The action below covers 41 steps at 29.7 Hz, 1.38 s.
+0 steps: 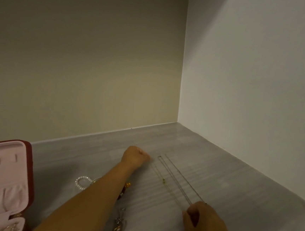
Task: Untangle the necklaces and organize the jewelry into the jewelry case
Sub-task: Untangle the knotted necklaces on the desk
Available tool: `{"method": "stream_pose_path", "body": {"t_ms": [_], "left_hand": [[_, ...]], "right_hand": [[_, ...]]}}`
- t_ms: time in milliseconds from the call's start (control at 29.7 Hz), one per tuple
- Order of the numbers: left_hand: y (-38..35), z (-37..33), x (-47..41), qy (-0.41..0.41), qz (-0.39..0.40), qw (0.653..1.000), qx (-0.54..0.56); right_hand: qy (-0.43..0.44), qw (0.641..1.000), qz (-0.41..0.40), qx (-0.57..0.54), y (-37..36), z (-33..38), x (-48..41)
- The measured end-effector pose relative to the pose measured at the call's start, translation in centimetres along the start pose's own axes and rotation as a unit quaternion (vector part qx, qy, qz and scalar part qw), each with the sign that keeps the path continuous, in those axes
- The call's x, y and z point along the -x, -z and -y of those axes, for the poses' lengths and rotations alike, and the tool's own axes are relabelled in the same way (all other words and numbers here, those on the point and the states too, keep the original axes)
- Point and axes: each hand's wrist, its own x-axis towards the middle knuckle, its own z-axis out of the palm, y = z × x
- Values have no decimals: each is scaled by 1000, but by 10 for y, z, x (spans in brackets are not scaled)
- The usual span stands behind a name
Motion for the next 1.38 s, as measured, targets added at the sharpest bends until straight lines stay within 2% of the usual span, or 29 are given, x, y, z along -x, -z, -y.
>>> {"method": "stream_pose_path", "body": {"t_ms": [135,303,472,674,741,842,943,1044,1145,1246,1381], "left_hand": [[-10,5,-6,-11,18,999,-39],[-12,4,-10,-21,24,997,-75],[-12,4,-9,-23,25,997,-65],[-3,2,3,-26,22,999,15],[4,0,13,-36,19,999,11],[19,-4,32,-50,39,998,-26],[42,-4,65,-54,71,991,-99],[62,0,102,-52,98,974,-198],[69,10,130,-31,117,947,-299],[66,23,149,-21,112,949,-293],[61,32,165,-22,115,959,-258]], "right_hand": [[-34,999,4,32,-5,6,-4],[-36,999,-8,10,-7,5,-3],[-31,999,-25,-17,-12,1,-3],[-29,999,-39,-25,-10,-1,-3],[-44,998,-30,-29,-9,-1,-4],[-54,995,-61,-52,-10,0,-3],[-6,996,-89,-17,-12,4,6],[93,991,-97,5,-16,8,12],[182,982,-28,-30,-27,25,18],[225,969,47,-92,-46,44,21],[210,966,83,-125,-60,54,18]]}}
